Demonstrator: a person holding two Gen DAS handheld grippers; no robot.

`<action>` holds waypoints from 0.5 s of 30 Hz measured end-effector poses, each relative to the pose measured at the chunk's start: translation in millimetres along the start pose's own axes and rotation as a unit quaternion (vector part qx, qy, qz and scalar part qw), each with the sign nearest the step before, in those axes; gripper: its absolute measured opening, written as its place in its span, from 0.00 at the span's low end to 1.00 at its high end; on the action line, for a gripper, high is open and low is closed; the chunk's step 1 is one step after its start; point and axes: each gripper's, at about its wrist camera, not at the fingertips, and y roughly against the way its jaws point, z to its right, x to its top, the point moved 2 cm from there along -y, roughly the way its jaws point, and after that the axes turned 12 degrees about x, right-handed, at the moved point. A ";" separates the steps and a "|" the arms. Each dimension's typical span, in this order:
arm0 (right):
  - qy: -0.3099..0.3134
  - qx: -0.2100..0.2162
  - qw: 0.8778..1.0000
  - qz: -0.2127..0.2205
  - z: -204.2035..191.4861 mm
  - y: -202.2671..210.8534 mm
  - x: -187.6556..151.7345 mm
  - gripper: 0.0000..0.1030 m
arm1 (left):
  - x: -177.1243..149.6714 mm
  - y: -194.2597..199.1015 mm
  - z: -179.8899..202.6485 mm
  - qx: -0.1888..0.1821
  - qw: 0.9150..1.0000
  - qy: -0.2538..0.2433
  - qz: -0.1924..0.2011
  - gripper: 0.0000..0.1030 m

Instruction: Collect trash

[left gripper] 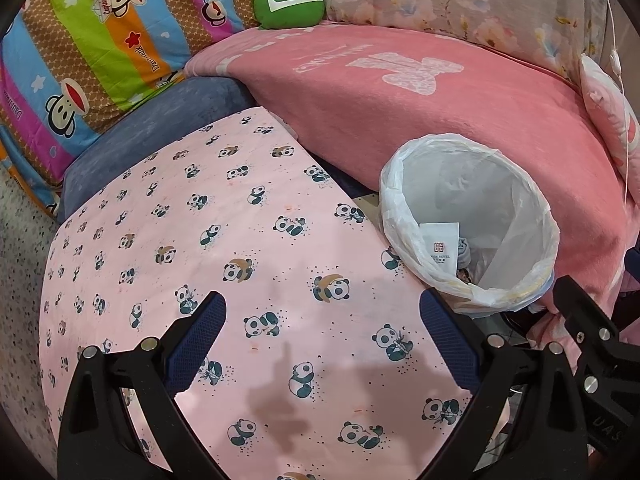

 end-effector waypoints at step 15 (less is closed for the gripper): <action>-0.002 -0.001 1.000 0.000 4.0 1.0 -0.2 0.93 | -0.1 0.4 0.8 0.000 1.000 -0.002 0.002 0.90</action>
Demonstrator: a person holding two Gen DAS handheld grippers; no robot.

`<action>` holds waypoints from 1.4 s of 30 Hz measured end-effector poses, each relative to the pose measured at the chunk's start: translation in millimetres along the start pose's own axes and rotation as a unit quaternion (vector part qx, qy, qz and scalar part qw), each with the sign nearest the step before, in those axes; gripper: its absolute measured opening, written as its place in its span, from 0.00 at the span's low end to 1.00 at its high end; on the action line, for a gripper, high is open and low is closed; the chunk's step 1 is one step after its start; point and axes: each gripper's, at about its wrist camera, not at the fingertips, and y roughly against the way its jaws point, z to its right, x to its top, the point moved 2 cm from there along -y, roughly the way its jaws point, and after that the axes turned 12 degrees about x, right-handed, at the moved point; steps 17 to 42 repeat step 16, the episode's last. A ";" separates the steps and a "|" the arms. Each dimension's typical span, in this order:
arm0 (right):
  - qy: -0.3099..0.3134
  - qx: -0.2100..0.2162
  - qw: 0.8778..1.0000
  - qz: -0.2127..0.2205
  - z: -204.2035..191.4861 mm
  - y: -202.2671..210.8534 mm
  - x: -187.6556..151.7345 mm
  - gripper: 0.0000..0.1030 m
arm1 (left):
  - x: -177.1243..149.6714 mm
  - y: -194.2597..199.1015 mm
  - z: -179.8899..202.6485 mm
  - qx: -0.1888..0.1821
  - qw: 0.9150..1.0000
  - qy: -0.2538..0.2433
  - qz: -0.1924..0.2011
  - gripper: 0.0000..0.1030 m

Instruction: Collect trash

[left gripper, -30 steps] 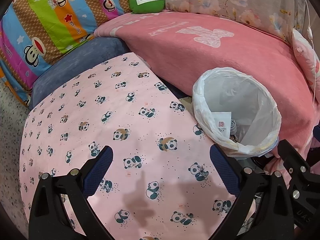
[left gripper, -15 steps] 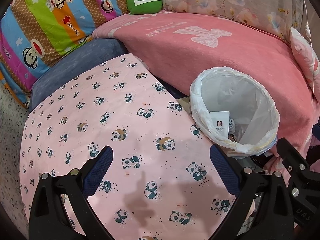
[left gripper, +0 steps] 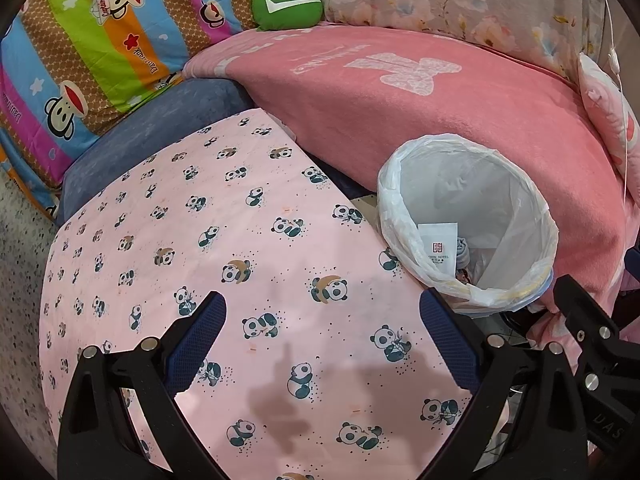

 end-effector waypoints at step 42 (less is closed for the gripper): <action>-0.006 -0.007 1.000 0.000 6.5 2.2 -0.9 0.93 | -0.2 -3.0 0.1 -0.007 1.000 -0.006 -0.007 0.90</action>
